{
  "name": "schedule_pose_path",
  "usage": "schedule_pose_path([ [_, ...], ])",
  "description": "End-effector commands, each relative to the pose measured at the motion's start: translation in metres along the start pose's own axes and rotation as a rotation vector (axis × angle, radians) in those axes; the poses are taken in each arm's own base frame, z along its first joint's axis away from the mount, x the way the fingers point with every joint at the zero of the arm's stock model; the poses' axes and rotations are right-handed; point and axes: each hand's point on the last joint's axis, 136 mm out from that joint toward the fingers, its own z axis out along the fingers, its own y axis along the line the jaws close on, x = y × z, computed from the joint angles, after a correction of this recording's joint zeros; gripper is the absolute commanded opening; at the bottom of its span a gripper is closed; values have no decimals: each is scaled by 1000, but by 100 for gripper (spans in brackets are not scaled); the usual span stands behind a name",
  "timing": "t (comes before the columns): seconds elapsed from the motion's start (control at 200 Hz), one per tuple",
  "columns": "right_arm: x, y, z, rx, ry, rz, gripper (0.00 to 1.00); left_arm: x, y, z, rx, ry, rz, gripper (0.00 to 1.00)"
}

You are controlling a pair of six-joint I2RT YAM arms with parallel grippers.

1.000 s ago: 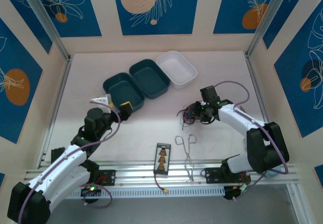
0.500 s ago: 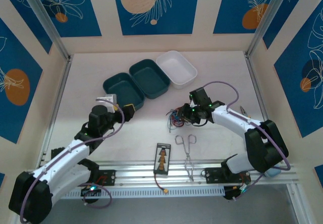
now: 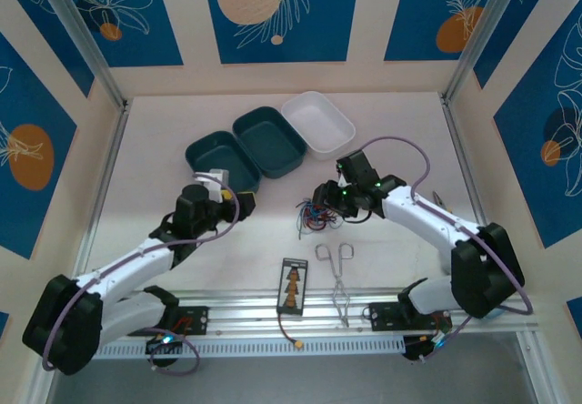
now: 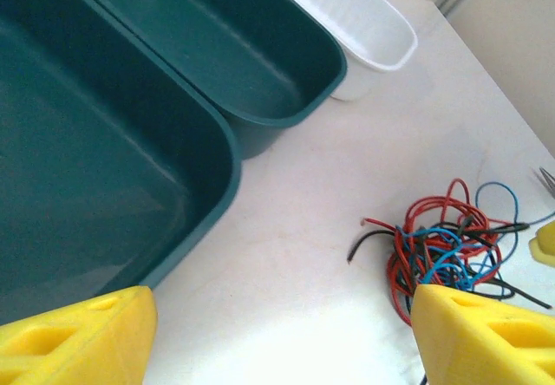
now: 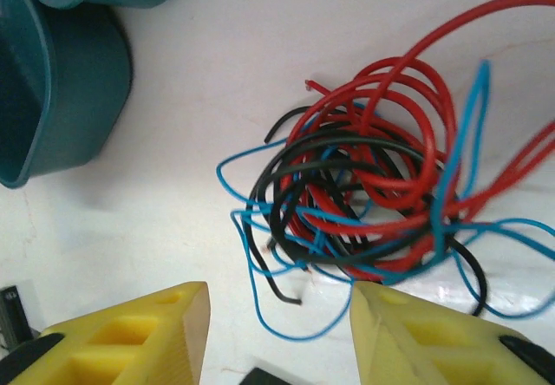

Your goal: Untangle the cables

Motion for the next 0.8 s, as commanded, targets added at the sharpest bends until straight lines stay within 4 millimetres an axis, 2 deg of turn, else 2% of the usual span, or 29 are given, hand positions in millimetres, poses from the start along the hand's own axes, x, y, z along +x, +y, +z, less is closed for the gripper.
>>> schedule_pose_path([
  [0.0, 6, -5, -24, 67, -24, -62, 47, -8, -25, 6, 81, -23, 34, 76],
  [0.085, 9, 0, -32, 88, -40, -136, 46, -1, -31, 11, 102, -16, 31, 76],
  [0.275, 6, 26, -44, 142, 6, -348, 34, 4, -31, 16, 112, -28, 5, 81],
  [0.345, 3, 31, -43, 183, 37, -412, 32, 3, -30, 13, 107, -45, 1, 88],
  [0.395, 1, 32, -38, 219, 63, -460, 32, 2, -26, 9, 92, -59, -5, 92],
  [0.44, 0, 36, -33, 243, 90, -513, 32, 2, -22, 6, 70, -71, -8, 100],
  [0.795, -17, 43, 16, 391, 223, -722, 32, -6, 15, -37, -117, -197, -9, 100],
])
